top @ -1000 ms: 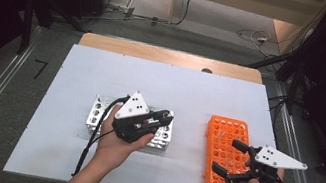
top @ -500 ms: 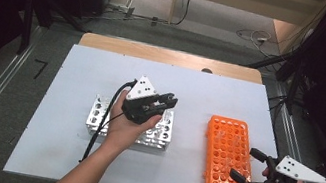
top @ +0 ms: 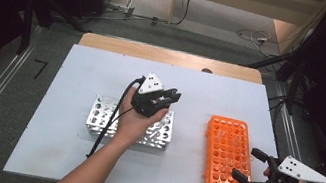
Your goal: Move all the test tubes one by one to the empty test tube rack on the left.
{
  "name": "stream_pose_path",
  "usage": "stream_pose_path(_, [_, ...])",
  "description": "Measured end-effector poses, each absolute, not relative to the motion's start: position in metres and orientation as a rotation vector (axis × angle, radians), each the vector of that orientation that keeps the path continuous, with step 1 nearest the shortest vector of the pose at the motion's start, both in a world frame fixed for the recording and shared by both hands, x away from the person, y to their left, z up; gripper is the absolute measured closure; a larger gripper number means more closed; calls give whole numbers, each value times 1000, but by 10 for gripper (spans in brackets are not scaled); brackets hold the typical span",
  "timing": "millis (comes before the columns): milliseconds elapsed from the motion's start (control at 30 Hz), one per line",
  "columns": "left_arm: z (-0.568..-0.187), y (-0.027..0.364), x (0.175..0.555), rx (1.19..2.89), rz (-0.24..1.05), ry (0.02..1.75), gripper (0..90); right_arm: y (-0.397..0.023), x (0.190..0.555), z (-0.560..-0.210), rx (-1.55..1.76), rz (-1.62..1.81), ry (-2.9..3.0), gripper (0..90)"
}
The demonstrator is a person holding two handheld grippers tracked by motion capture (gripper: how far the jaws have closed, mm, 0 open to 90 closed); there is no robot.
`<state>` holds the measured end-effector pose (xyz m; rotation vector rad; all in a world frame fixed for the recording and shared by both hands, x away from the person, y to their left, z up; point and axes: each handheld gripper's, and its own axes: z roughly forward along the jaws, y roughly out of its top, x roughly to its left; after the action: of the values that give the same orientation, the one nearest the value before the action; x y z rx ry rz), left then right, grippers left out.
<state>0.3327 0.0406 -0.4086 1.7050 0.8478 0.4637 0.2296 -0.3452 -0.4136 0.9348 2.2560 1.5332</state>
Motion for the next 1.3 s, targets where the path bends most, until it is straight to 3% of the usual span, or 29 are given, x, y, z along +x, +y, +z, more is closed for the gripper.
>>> stream_pose_path(933, [-428,30,328,1869,472,922,755,-349,231,-414,945,1536,2242,0])
stream_pose_path(1300, [-433,29,332,1915,386,956,700,-352,234,-416,952,1528,2239,0])
